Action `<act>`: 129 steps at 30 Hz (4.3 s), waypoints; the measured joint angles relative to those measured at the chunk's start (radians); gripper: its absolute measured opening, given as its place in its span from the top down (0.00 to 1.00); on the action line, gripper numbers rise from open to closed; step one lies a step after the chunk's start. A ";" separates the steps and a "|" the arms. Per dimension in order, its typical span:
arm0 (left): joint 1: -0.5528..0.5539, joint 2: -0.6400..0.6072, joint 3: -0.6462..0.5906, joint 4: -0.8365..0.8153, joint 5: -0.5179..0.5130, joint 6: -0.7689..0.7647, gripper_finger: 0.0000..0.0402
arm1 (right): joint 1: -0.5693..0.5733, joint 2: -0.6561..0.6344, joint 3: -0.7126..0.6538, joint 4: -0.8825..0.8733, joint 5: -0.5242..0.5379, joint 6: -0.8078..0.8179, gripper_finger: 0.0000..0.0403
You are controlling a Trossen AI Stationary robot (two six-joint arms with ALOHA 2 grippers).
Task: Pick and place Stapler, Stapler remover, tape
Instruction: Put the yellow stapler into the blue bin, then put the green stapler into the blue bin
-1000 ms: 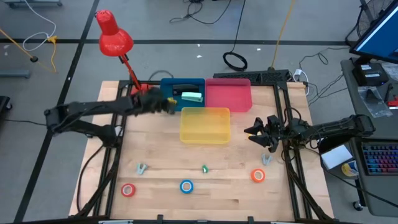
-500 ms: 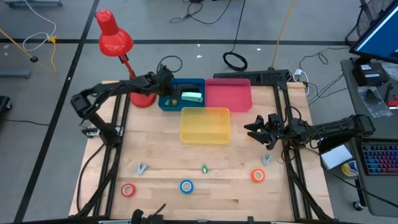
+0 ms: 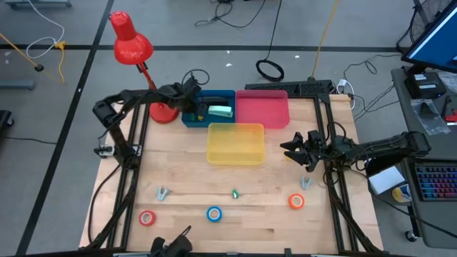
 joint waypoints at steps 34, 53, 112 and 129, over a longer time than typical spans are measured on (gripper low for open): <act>-0.201 -0.499 0.000 -0.103 0.038 -0.057 0.43 | 0.000 0.000 0.000 0.075 -0.011 -0.118 0.48; -0.801 -0.499 0.000 -0.146 -0.195 -0.244 0.43 | 0.005 -0.039 0.303 -0.609 -0.033 -0.366 0.48; -1.038 0.165 0.093 0.467 0.098 1.086 0.43 | 0.005 -0.337 0.298 -0.951 -0.032 -0.157 0.48; -0.998 0.307 0.195 0.405 0.122 1.146 0.43 | 0.005 -0.337 0.298 -0.952 -0.032 -0.138 0.48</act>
